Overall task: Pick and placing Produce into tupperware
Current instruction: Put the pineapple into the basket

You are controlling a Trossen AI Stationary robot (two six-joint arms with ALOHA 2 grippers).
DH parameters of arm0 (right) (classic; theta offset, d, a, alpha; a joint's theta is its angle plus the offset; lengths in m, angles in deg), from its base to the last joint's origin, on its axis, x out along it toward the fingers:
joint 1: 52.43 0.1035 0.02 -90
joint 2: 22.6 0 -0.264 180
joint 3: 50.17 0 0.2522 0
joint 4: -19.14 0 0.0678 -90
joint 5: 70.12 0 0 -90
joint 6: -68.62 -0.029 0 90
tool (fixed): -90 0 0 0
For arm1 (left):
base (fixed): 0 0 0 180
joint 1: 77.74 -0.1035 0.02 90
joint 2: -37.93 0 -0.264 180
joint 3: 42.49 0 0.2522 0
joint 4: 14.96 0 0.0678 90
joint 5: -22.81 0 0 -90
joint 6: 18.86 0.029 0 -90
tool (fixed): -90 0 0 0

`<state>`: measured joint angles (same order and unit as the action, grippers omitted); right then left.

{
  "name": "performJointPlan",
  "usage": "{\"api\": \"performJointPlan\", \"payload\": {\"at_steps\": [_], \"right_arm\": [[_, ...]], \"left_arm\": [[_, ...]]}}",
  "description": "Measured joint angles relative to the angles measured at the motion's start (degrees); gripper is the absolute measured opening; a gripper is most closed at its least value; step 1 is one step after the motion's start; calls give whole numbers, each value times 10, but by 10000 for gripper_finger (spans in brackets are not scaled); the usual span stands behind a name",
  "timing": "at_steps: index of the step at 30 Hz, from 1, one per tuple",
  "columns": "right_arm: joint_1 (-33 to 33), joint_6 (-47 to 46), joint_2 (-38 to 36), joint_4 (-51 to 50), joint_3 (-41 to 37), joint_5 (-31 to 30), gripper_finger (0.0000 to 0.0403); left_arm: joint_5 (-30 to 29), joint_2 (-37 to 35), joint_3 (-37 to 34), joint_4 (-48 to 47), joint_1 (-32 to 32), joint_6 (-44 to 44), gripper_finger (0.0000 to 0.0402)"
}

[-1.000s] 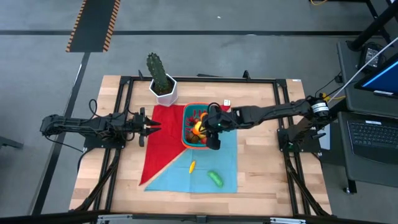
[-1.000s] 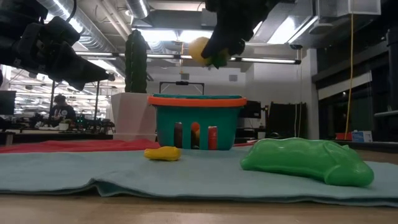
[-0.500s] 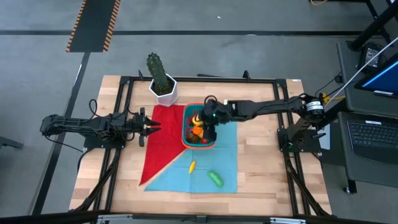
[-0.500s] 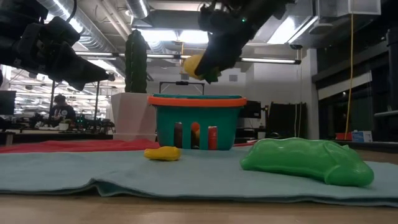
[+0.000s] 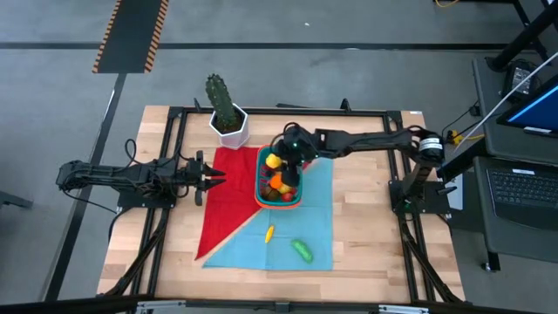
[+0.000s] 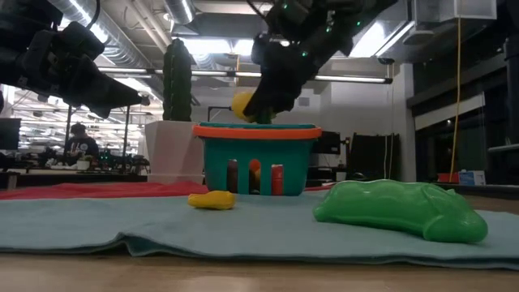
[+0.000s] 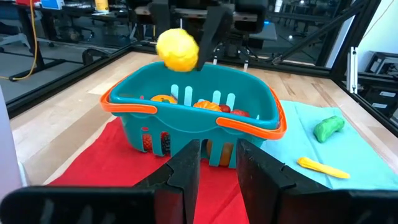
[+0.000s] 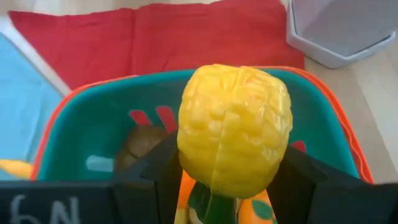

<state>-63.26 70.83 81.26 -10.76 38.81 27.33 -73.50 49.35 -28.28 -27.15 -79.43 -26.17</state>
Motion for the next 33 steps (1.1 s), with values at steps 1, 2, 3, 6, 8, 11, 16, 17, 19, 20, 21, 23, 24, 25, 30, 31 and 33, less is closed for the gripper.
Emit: {"api": "performJointPlan", "payload": {"at_steps": [1,2,3,6,8,11,16,17,19,20,21,23,24,25,30,31,33], "right_arm": [[-4,0,4,5,0,4,185],[-8,0,8,5,0,7,185],[-12,0,12,12,0,12,185],[-22,1,23,23,1,27,185],[-27,2,36,6,18,29,185],[-29,19,60,-27,60,31,185],[-31,38,109,-132,156,29,185],[-32,40,116,-156,170,29,185],[-33,41,126,-176,187,26,185],[-33,41,129,-176,192,23,185],[-33,41,130,-178,193,17,185],[-33,41,135,-186,193,12,185],[-33,41,139,-185,193,12,185],[-33,41,144,-186,193,12,185],[-33,43,171,-182,193,12,185],[-33,43,176,-179,193,12,185],[-33,43,183,-181,193,11,185]], "left_arm": [[0,0,0,0,0,0,96],[0,0,0,0,0,0,96],[0,0,0,0,0,0,96],[0,0,0,0,0,0,96],[0,0,0,0,0,0,96],[0,0,0,0,0,5,96],[0,0,0,0,0,5,96],[0,0,0,0,0,5,96],[0,0,0,0,0,5,96],[0,0,0,0,0,5,96],[0,0,0,0,0,5,96],[0,0,0,0,0,5,96],[0,0,0,0,0,5,96],[0,0,0,0,0,5,96],[0,0,0,0,0,5,96],[0,0,0,0,0,5,96],[0,0,0,0,0,5,96]]}}
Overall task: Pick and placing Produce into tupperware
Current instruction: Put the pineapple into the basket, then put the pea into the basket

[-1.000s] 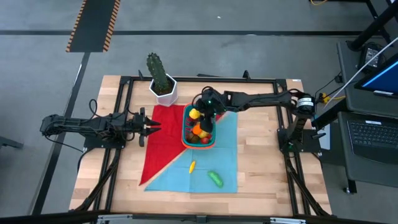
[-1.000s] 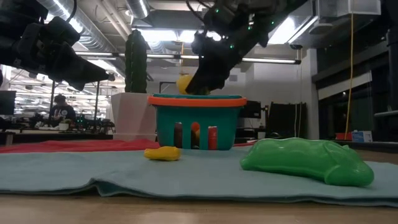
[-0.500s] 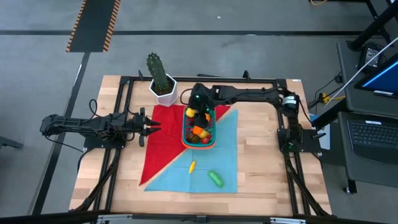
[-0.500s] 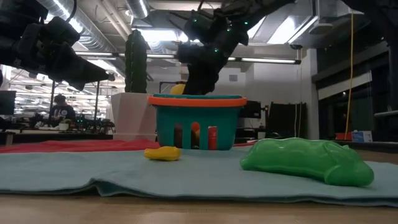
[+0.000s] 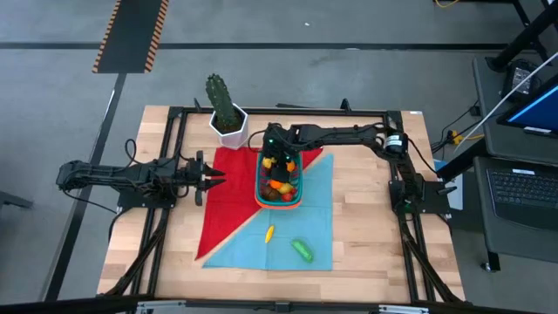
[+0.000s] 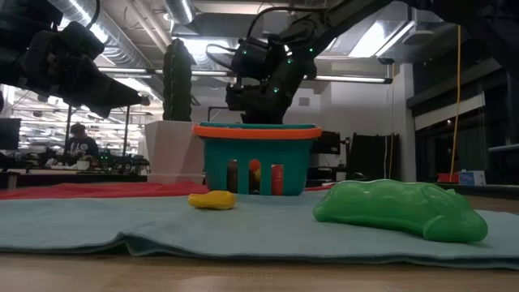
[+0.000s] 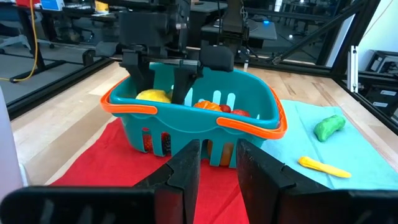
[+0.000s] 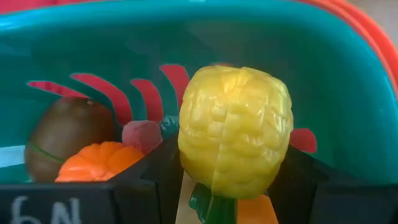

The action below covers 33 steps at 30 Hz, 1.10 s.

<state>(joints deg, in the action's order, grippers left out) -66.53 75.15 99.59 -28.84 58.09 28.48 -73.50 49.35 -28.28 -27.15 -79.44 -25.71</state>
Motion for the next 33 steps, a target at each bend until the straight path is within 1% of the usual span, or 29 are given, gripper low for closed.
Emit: {"api": "performJointPlan", "payload": {"at_steps": [6,11,14,18,21,25,28,30,33], "right_arm": [[0,0,2,0,0,-1,187],[-1,-3,2,1,0,-2,250],[-1,-4,2,2,0,-14,271],[-1,2,1,-2,0,-19,277],[-1,2,-10,-31,0,-21,278],[3,-12,-46,-74,0,-21,279],[18,-18,-72,-78,-7,-22,279],[32,-23,-94,-77,-18,-21,280],[55,-68,-130,-95,-52,-20,280]], "left_arm": [[0,0,0,0,0,0,96],[0,0,0,0,0,0,96],[0,0,0,0,0,0,96],[0,0,0,0,0,0,96],[0,0,0,0,0,0,96],[0,0,0,0,0,0,96],[0,0,0,0,0,0,96],[0,0,0,0,0,0,96],[0,0,0,0,0,0,96]]}}
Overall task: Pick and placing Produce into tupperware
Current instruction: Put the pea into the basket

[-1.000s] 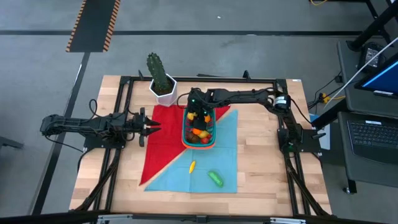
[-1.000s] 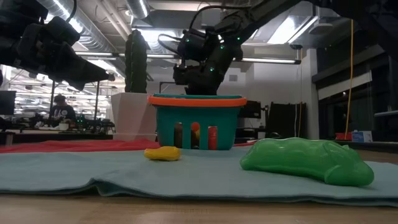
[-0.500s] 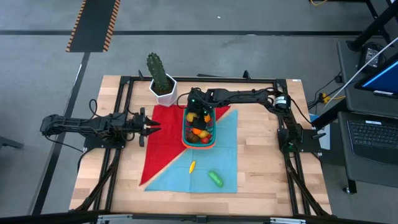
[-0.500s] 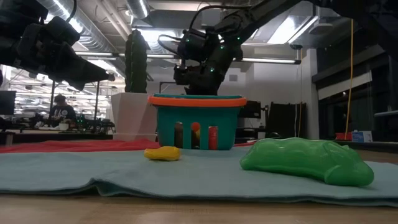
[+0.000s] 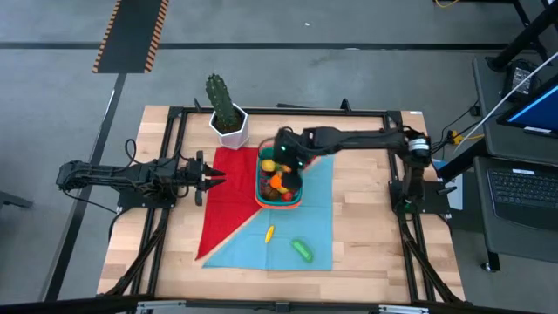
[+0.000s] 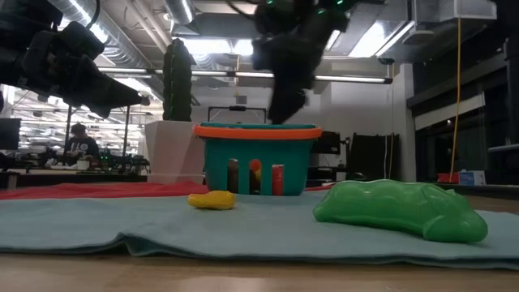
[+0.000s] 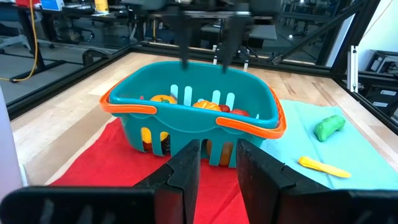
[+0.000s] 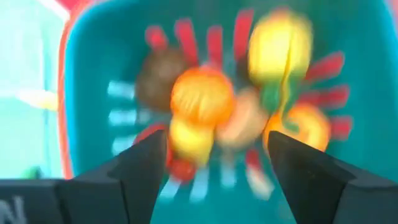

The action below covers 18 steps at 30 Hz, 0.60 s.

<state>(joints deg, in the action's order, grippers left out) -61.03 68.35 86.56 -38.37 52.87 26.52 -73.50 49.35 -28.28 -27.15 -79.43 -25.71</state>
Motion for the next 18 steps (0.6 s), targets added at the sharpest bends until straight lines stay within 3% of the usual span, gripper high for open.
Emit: {"api": "performJointPlan", "payload": {"at_steps": [5,12,18], "right_arm": [[52,-79,-68,4,-81,-26,281],[131,-156,-159,38,-171,-127,281],[187,-189,-213,96,-235,-133,281]], "left_arm": [[0,0,0,0,0,0,96],[0,0,0,0,0,0,96],[0,0,0,0,0,0,96]]}}
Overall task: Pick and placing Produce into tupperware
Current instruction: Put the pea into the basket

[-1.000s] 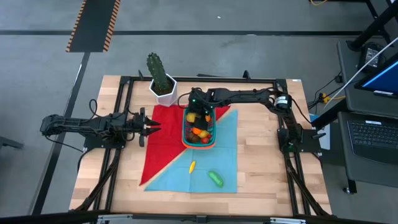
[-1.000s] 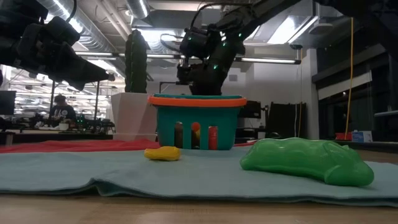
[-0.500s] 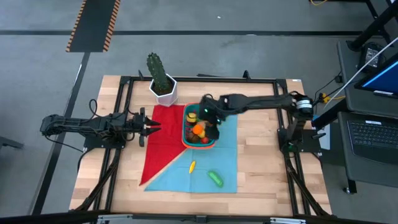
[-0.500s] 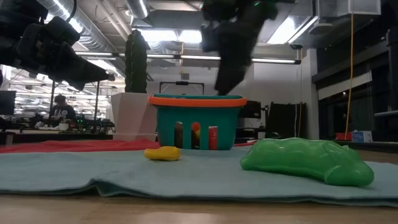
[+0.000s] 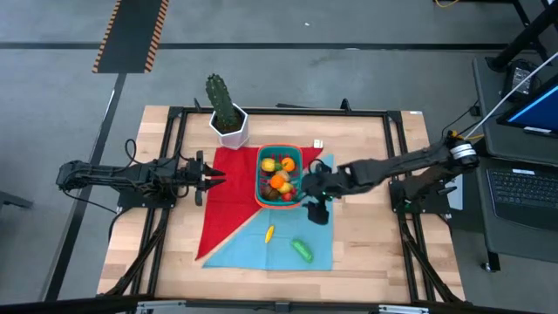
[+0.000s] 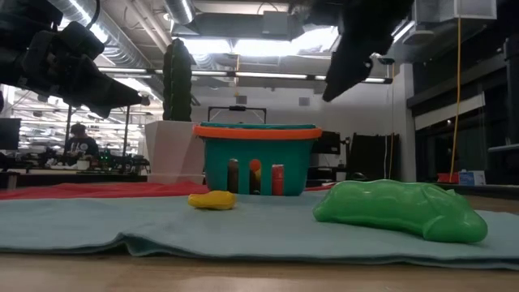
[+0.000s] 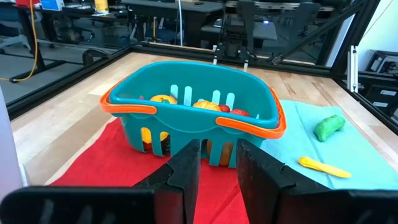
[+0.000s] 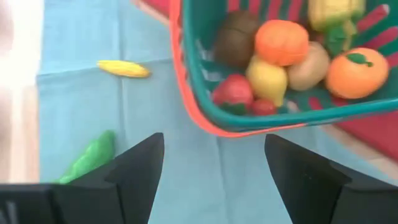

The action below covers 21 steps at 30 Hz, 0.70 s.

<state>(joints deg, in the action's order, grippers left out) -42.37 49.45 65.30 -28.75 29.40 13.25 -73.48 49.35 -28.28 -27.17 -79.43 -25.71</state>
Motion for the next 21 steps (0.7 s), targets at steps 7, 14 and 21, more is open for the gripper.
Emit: {"api": "performJointPlan", "payload": {"at_steps": [7,14,21], "right_arm": [[31,-16,-2,28,-51,1,281],[37,-33,0,32,-81,2,281],[41,-33,0,37,-76,7,281]], "left_arm": [[0,0,0,0,0,-1,96],[0,0,0,0,0,-1,96],[0,0,0,0,0,-1,96]]}}
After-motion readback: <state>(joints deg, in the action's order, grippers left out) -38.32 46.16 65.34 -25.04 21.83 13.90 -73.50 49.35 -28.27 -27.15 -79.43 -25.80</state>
